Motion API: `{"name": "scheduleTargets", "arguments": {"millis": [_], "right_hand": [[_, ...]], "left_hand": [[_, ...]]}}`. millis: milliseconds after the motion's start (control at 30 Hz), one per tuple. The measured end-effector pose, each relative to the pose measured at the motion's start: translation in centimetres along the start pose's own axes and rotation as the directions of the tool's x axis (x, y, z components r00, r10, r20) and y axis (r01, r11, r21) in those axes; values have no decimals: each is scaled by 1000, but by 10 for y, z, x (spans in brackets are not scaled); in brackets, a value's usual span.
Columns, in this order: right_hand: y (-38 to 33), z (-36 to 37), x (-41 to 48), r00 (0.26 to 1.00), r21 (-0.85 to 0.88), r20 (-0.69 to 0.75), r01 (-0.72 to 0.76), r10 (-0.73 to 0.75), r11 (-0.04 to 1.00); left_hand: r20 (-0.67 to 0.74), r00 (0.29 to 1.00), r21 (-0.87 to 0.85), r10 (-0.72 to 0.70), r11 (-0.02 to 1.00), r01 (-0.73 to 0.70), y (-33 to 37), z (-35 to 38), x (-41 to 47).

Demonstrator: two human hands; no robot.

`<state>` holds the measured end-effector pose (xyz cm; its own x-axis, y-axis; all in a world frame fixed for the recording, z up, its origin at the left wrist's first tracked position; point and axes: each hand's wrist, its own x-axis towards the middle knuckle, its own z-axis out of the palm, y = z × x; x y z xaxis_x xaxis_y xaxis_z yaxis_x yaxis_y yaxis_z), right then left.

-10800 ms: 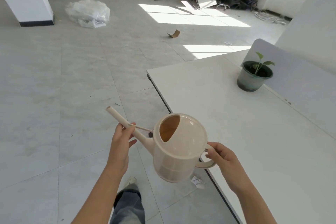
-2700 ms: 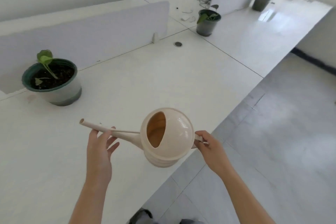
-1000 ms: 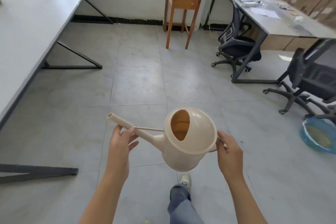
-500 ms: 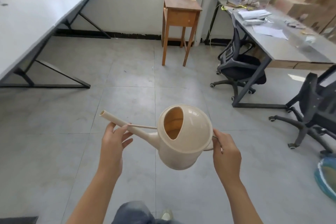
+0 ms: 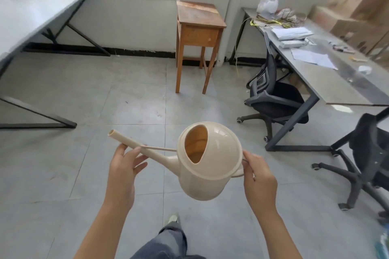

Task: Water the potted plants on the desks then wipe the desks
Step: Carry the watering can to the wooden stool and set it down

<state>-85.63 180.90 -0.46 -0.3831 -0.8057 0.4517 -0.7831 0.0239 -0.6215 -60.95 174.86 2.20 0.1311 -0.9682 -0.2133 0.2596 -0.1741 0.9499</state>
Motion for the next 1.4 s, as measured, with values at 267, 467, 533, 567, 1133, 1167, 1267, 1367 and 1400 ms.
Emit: {"name": "scheduleTargets", "arguments": {"millis": [267,467,533,567,1133,1167,1267,1367,1400], "right_hand": [[21,63,152,1000,-37,-10,-8,7,999],[57,108,250,1000,-15,-3,-25,25,1000],[71,123,281,1000,4,0,-22,22,1000],[83,131,301,1000,21,-3,-13,14,1000],[180,239,600,995,97,46,88,-93,991],[183,249,613,995,88,43,89,-93,992],[193,276,655,996,77,41,73,-76,994],[199,302,696,995,81,70,70,-76,994],[199,310,711,995,90,75,64,-71,994]], "left_hand": [[56,998,-47,-8,999,11,34,78,149],[54,998,-30,-17,999,19,35,134,238],[35,999,-14,-12,1000,13,31,153,267],[25,1000,-11,-3,1000,4,28,168,287],[-125,991,-31,36,999,-41,44,347,525],[-124,992,-33,32,999,-37,43,352,540],[-122,992,-45,21,999,-27,43,367,591],[-108,994,-49,3,999,-8,47,384,649],[-99,995,-52,0,999,-5,51,391,669]]}}
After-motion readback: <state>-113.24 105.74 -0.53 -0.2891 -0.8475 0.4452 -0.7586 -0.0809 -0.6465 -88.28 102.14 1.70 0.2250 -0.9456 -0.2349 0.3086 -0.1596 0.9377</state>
